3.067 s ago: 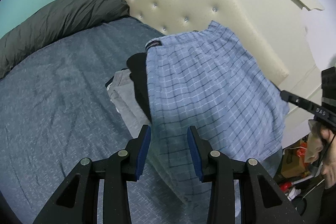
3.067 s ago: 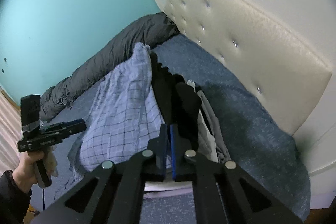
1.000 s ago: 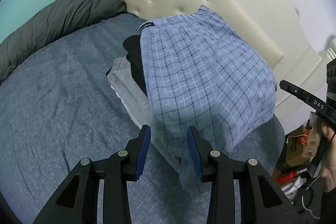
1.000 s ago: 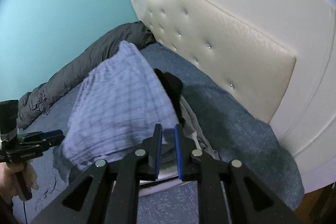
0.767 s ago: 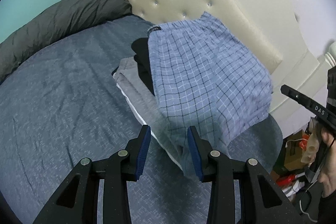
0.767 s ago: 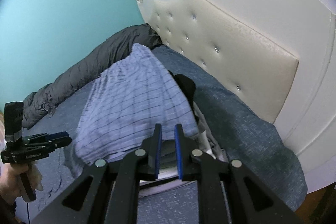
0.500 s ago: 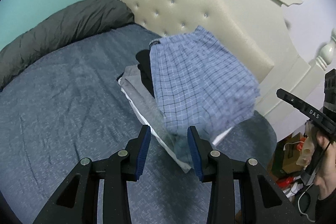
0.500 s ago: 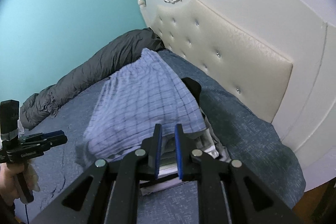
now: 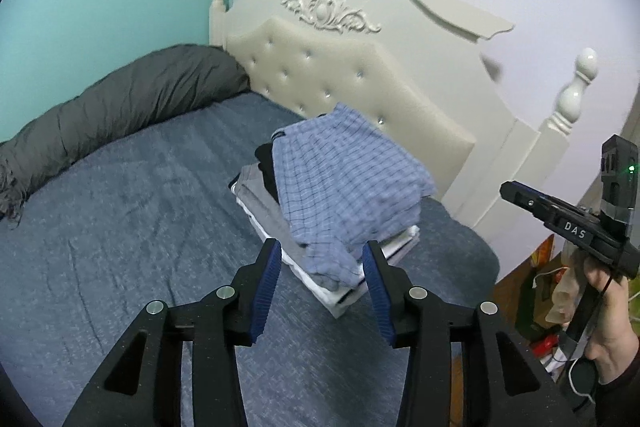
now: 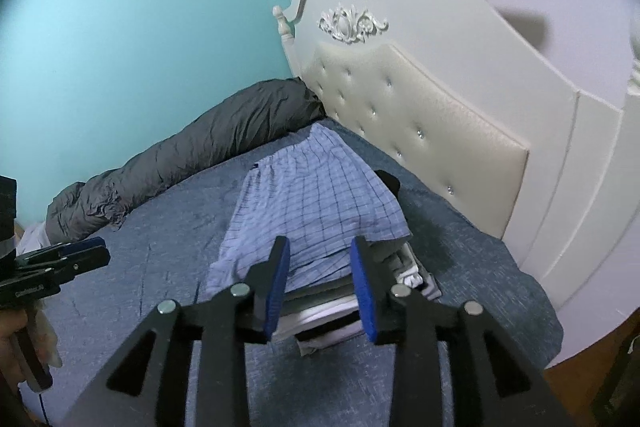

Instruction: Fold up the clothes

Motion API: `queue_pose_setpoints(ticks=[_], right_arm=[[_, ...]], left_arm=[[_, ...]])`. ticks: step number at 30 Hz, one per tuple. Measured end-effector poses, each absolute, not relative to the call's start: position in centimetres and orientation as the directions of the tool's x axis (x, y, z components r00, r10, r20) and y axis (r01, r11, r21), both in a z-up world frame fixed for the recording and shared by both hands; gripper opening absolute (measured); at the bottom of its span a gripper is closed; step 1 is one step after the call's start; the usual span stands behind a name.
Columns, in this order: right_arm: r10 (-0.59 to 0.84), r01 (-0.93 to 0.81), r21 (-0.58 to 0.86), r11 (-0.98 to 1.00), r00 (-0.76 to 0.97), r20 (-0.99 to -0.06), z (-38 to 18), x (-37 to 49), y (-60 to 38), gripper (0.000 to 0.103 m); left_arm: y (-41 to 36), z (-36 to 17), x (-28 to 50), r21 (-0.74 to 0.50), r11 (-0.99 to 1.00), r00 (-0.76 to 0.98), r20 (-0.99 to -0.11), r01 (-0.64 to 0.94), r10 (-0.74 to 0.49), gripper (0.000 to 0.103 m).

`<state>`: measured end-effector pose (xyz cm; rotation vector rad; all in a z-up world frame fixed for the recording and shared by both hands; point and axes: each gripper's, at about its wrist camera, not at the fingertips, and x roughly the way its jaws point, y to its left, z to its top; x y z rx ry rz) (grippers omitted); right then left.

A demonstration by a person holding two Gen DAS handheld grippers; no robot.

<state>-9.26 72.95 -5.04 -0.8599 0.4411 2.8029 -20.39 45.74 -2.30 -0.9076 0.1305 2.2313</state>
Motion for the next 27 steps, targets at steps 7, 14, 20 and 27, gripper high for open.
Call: queue_pose_setpoints(ticks=[7,14,20,27], right_arm=[[0.104,-0.265,0.223,-0.938,-0.829,-0.549,-2.9,-6.0,71.0,0.046],[0.117,-0.271,0.223,-0.936,-0.84,-0.53,-1.1,-2.6,68.8,0.062],[0.127,-0.282,0.22,-0.934,-0.836,-0.534,-0.8,-0.1,67.0,0.063],[0.135,-0.291,0.231,-0.928,-0.842,-0.522,-1.0,2.3,64.9,0.079]], left_arm=[[43.9,-0.2,-16.4,-0.148,-0.736,-0.526,-0.609,-0.66,0.594,0.054],[41.8,0.2,-13.8,-0.155,-0.739,-0.534,-0.597,-0.656,0.599,0.055],[40.0,-0.1,-12.1,-0.16,-0.741,-0.54,-0.589,-0.652,0.602,0.063],[38.1,-0.5,-10.2,-0.147,-0.748,-0.555,-0.582,-0.647,0.595,0.067]])
